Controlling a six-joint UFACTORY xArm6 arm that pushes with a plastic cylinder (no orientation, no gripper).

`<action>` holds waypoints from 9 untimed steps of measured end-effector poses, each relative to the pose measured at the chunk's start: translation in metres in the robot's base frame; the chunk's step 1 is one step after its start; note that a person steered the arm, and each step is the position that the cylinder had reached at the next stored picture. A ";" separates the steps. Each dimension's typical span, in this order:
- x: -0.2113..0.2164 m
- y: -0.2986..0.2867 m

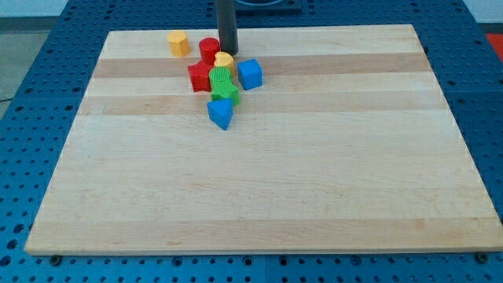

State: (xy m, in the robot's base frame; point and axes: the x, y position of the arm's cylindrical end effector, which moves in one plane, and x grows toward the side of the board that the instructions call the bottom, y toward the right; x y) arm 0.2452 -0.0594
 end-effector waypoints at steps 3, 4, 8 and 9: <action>0.068 -0.050; 0.091 -0.053; 0.255 -0.013; 0.233 -0.024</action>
State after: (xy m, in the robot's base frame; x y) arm 0.4780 -0.0830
